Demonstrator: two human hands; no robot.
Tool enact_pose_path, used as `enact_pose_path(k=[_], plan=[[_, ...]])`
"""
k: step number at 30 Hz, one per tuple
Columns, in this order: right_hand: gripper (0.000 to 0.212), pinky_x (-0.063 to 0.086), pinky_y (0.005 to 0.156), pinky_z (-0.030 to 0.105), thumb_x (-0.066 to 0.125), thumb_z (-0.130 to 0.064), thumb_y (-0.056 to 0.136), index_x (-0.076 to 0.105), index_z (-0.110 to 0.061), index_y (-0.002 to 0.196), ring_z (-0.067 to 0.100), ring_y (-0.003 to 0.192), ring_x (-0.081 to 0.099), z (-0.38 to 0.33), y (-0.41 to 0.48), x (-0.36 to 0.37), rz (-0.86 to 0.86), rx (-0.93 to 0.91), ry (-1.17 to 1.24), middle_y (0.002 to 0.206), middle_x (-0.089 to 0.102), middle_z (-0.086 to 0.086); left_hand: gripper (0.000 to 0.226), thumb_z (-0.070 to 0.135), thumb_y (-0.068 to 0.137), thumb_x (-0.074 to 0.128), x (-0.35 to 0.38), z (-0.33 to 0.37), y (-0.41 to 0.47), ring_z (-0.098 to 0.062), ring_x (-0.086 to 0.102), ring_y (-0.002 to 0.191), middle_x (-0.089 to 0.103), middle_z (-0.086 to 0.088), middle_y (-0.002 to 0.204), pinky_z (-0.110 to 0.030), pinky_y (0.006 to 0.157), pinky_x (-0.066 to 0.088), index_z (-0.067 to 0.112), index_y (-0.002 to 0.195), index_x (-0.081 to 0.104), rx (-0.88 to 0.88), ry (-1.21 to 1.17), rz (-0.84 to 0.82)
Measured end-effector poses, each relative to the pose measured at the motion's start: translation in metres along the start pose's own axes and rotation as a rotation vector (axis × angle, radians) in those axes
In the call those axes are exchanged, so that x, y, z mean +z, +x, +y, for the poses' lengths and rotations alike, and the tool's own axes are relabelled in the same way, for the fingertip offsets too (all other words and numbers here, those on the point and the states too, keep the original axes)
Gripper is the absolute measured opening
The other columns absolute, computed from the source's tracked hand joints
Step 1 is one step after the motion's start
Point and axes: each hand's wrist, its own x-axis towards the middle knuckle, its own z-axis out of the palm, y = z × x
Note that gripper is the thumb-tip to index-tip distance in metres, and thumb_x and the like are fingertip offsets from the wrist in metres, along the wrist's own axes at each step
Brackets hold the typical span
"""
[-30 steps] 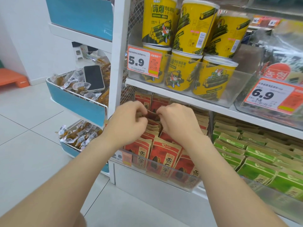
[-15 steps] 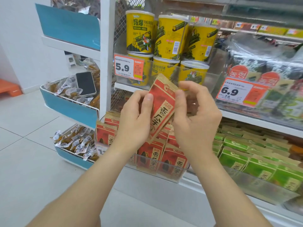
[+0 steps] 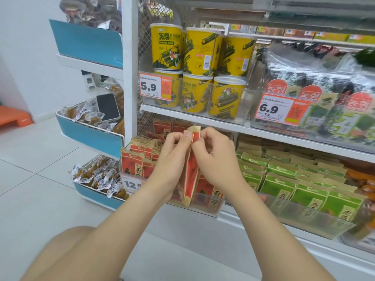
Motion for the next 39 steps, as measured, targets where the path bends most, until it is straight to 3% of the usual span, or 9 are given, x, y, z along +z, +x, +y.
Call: enact_pose_path(k=[9,13,17,22,26,29,31,35,39], plan=[[0.041,0.037,0.061,0.036,0.048,-0.027,0.114,0.059,-0.013,0.078,0.013,0.063,0.049,-0.003,-0.027,0.010,0.051,-0.023,0.028,0.066,0.056,-0.005,0.015,0.029,0.111,0.055,0.002,0.002,-0.023,-0.013,0.070,0.080,0.070,0.000,0.090,-0.028,0.063,0.058,0.016,0.119,0.056,-0.046,-0.204,-0.089],[0.045,0.032,0.058,0.024,0.053,-0.027,0.113,0.050,-0.034,0.068,0.005,0.060,0.046,-0.003,-0.035,0.004,0.061,0.019,0.041,0.061,0.053,-0.021,0.019,0.029,0.111,0.056,0.009,-0.005,-0.031,-0.020,0.073,0.090,0.074,-0.006,0.101,-0.035,0.070,0.061,0.017,0.124,0.059,-0.087,-0.264,-0.088],[0.039,0.035,0.058,0.027,0.059,-0.028,0.108,0.055,-0.022,0.069,0.006,0.060,0.044,0.000,-0.038,0.003,0.085,0.092,0.178,0.061,0.052,-0.015,0.017,0.030,0.110,0.057,0.017,-0.009,-0.032,-0.025,0.072,0.097,0.073,-0.010,0.105,-0.039,0.075,0.059,0.018,0.123,0.059,-0.091,-0.333,-0.070],[0.008,0.050,0.068,0.031,0.067,-0.022,0.093,0.059,-0.022,0.092,0.010,0.074,0.059,-0.005,-0.036,0.003,0.032,0.037,0.231,0.082,0.064,-0.009,0.011,0.029,0.110,0.058,0.024,-0.008,-0.019,-0.024,0.071,0.089,0.070,-0.008,0.097,-0.039,0.077,0.061,0.020,0.117,0.057,-0.034,-0.471,0.024],[0.026,0.058,0.091,0.049,0.063,-0.049,0.096,0.055,-0.044,0.119,0.016,0.111,0.066,0.005,-0.034,0.006,-0.187,0.105,0.172,0.118,0.067,-0.007,0.013,0.025,0.109,0.061,0.015,-0.004,-0.006,-0.020,0.069,0.088,0.067,-0.005,0.102,-0.037,0.076,0.060,0.022,0.121,0.061,0.043,-0.481,0.078],[0.021,0.054,0.071,0.043,0.062,-0.052,0.102,0.053,-0.040,0.117,0.015,0.078,0.069,0.009,-0.030,0.003,-0.184,0.177,0.214,0.095,0.075,-0.006,0.025,0.017,0.109,0.058,0.016,-0.002,-0.004,-0.015,0.075,0.081,0.074,0.001,0.098,-0.031,0.068,0.061,0.018,0.134,0.064,0.018,-0.410,0.026],[0.023,0.047,0.061,0.034,0.064,-0.046,0.103,0.053,-0.027,0.110,0.011,0.060,0.063,0.005,-0.028,0.000,-0.046,0.203,0.288,0.076,0.073,-0.004,0.027,0.024,0.110,0.059,0.018,-0.004,-0.005,-0.020,0.076,0.099,0.078,-0.002,0.108,-0.035,0.080,0.060,0.016,0.134,0.069,0.021,-0.293,-0.028],[0.051,0.048,0.056,0.033,0.069,-0.048,0.102,0.054,0.000,0.095,0.016,0.057,0.059,0.001,-0.026,-0.009,0.201,0.305,0.448,0.068,0.065,-0.001,0.018,0.024,0.106,0.067,0.013,-0.005,-0.013,-0.019,0.070,0.097,0.078,-0.010,0.110,-0.040,0.078,0.057,0.012,0.116,0.076,0.119,-0.062,-0.060],[0.062,0.045,0.053,0.023,0.071,-0.048,0.101,0.059,0.012,0.087,0.012,0.051,0.053,-0.002,-0.028,-0.019,0.224,0.288,0.449,0.058,0.059,0.000,0.019,0.019,0.101,0.072,0.007,-0.002,-0.026,-0.012,0.076,0.109,0.081,0.002,0.113,-0.039,0.098,0.062,0.020,0.119,0.081,0.196,0.091,-0.108]])
